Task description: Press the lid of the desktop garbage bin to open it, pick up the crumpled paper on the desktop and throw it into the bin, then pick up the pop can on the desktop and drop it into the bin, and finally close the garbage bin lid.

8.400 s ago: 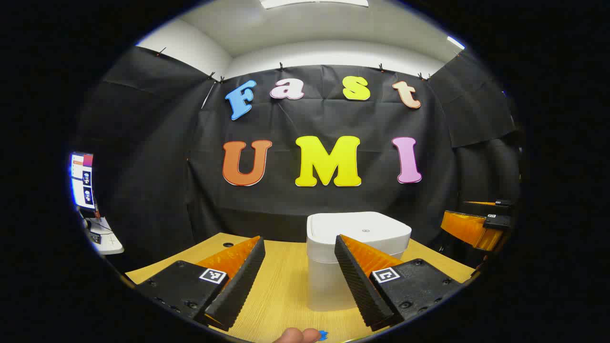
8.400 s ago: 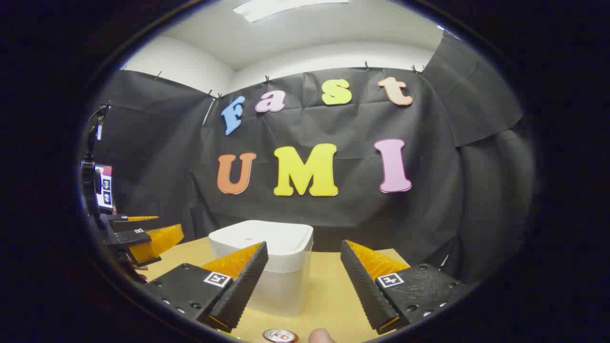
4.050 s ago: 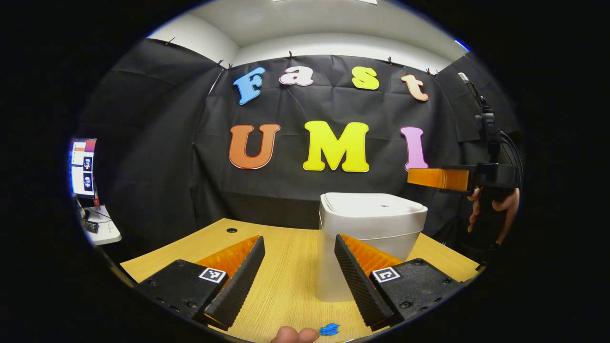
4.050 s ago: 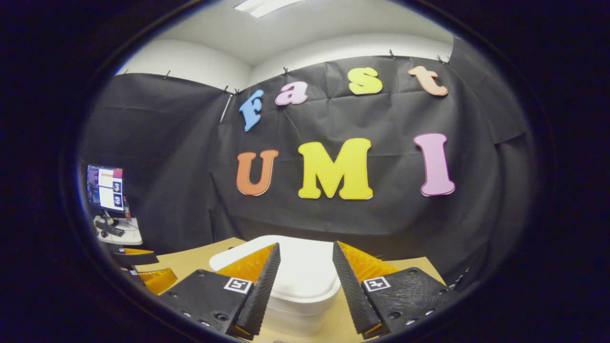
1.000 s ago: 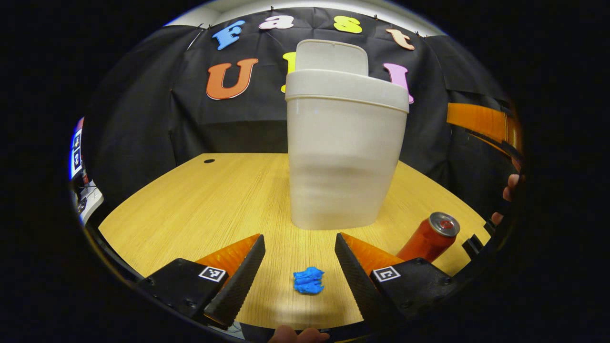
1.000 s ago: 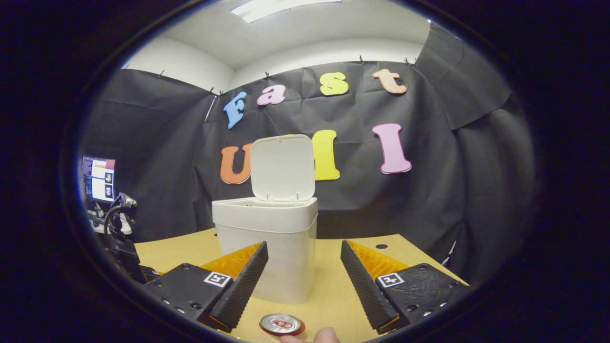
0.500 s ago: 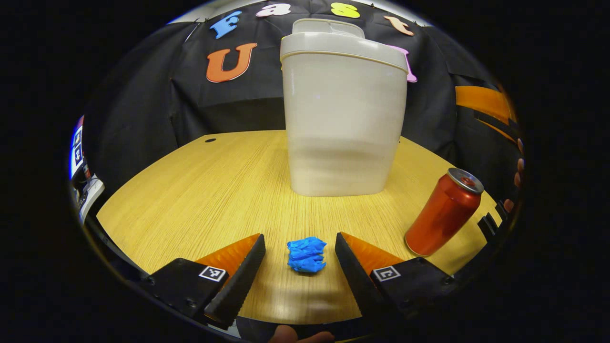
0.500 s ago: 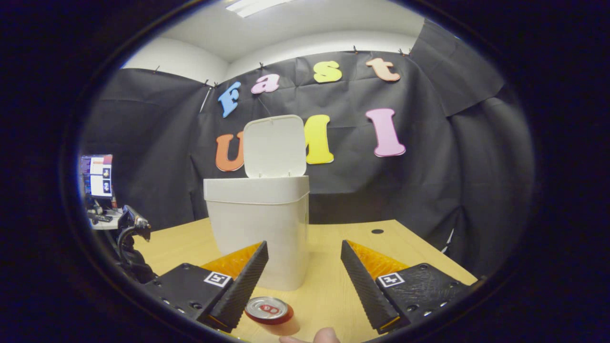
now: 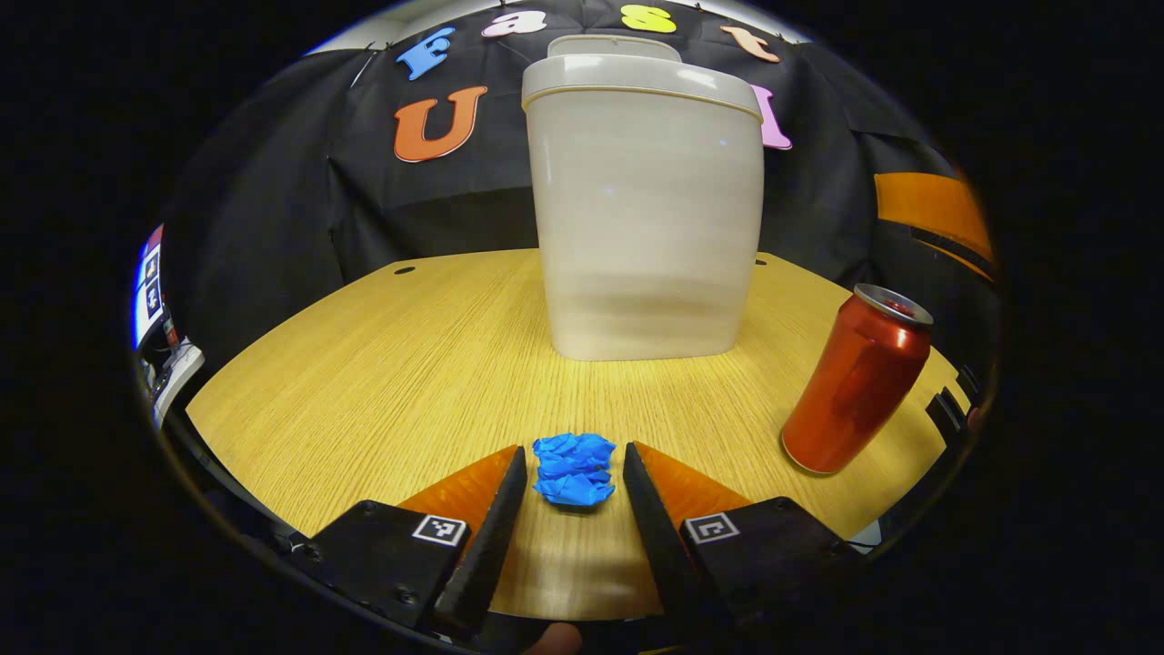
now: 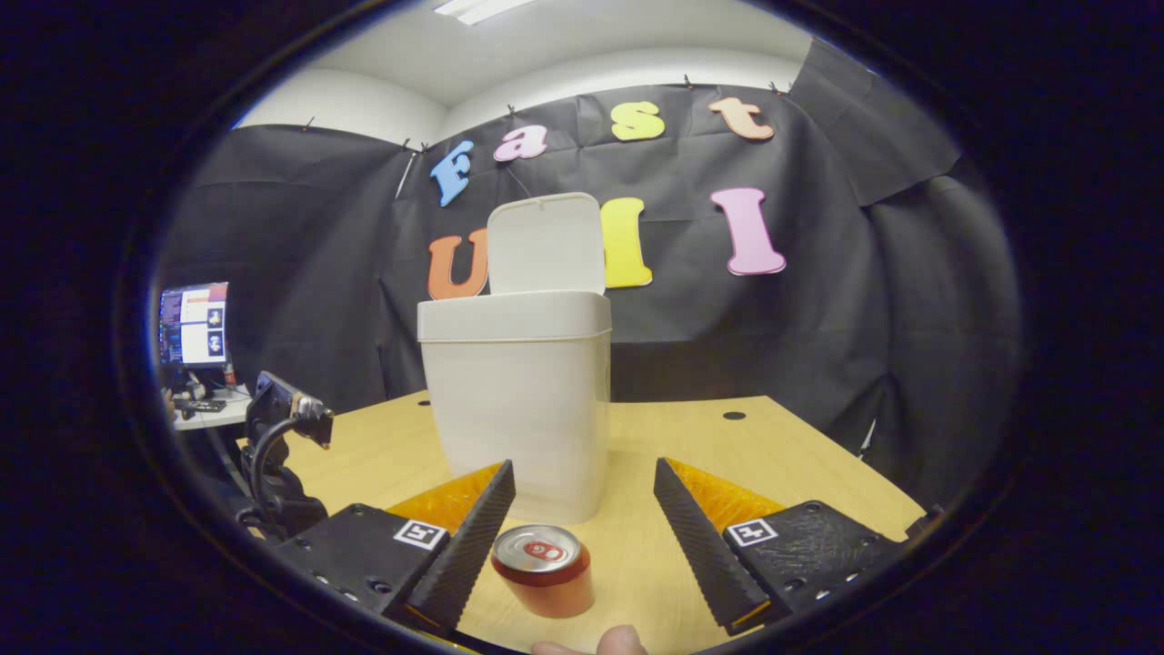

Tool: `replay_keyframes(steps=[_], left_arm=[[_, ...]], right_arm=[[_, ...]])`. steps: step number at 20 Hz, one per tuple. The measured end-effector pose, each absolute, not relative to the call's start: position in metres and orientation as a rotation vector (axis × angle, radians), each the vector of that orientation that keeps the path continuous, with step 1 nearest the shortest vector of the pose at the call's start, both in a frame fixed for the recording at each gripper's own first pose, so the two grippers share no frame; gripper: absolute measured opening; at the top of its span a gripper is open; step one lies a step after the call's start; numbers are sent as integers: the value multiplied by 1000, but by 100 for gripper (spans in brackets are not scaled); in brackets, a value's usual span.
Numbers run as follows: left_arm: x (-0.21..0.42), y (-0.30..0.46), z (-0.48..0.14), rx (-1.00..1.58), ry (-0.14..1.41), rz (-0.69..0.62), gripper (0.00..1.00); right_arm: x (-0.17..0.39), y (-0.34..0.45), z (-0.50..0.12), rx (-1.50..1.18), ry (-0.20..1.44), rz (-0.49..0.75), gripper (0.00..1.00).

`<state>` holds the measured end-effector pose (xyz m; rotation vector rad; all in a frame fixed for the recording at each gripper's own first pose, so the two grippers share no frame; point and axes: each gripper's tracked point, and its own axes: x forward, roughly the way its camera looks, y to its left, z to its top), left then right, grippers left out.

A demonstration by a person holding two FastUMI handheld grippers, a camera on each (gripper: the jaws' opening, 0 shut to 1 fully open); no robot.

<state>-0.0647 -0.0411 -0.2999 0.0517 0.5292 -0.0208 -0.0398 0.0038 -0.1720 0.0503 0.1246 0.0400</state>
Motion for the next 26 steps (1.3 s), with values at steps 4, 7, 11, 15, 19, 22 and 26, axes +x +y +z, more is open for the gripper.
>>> replay_keyframes(steps=[4,7,11,15,19,22,26], left_arm=[[-64,-45,-300,49,518,-36,62],[-62,-46,-299,80,494,-32,52],[-61,-47,-298,95,469,-29,43],[-61,-48,-295,40,467,-40,36],[-61,-43,-290,2,468,-37,34],[-57,-32,-276,-2,434,-22,34],[-49,-16,-251,-27,384,0,34]], right_arm=[[-44,12,-181,36,136,57,93],[-46,18,-182,34,138,67,96],[-50,19,-182,-2,115,64,96],[-50,20,-180,0,112,69,96],[-50,21,-183,16,121,63,93],[-50,24,-187,1,123,58,93],[-47,23,-193,2,138,35,93]])
